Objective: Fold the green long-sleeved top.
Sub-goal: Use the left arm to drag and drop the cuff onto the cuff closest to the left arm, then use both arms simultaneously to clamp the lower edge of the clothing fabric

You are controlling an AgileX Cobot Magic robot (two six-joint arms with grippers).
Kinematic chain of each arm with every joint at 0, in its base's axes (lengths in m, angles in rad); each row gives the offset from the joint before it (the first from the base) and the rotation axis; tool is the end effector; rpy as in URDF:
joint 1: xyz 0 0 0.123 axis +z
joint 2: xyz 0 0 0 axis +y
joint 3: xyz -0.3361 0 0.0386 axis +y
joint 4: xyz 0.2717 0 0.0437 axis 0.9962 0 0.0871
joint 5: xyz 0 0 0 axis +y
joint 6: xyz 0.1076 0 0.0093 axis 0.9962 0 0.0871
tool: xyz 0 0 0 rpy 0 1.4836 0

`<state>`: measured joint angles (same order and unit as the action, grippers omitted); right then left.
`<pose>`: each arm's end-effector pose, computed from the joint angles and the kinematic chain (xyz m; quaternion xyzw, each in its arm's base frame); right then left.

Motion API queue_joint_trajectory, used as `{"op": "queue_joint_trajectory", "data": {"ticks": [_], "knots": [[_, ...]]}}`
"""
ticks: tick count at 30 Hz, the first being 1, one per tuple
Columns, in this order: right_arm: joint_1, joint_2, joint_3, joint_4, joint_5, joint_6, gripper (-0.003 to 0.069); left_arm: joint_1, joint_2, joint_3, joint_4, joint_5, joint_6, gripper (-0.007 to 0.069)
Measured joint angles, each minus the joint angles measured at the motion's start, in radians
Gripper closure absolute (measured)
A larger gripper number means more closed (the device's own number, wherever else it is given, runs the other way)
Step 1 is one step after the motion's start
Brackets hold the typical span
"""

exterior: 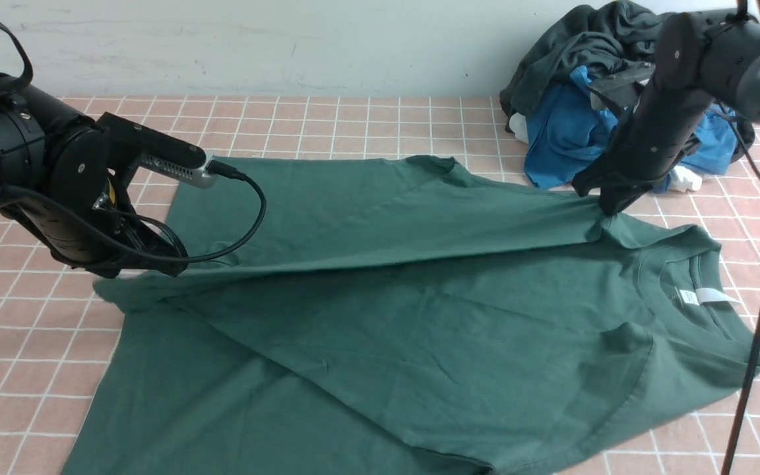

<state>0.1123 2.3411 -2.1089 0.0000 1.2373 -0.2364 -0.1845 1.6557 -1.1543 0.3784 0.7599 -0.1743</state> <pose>0.5528 0.0623 0.2112 -0.1727 0.9805 -0.0058 0.0939 0.3687 -0.0408 0.2675 0.1130 0.9623 0.1169 0.2179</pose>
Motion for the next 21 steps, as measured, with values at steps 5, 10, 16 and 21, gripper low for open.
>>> {"op": "queue_joint_trajectory", "data": {"ticks": [5,10,16,21], "knots": [[0.000,0.006,-0.037,0.000,0.008,0.007,0.0472,0.000,-0.003,0.000,0.000,0.003,0.004,0.0379],[-0.001,-0.011,-0.154,0.069,0.006,0.070,0.0419,-0.006,-0.070,-0.001,-0.044,0.086,0.021,0.0173],[0.017,-0.176,-0.068,0.242,0.009,0.033,0.0503,-0.083,-0.253,0.112,-0.194,0.258,0.238,0.0111],[0.084,-0.408,0.201,0.287,0.005,-0.050,0.0590,-0.141,-0.359,0.336,-0.221,0.276,0.513,0.0111]]}}
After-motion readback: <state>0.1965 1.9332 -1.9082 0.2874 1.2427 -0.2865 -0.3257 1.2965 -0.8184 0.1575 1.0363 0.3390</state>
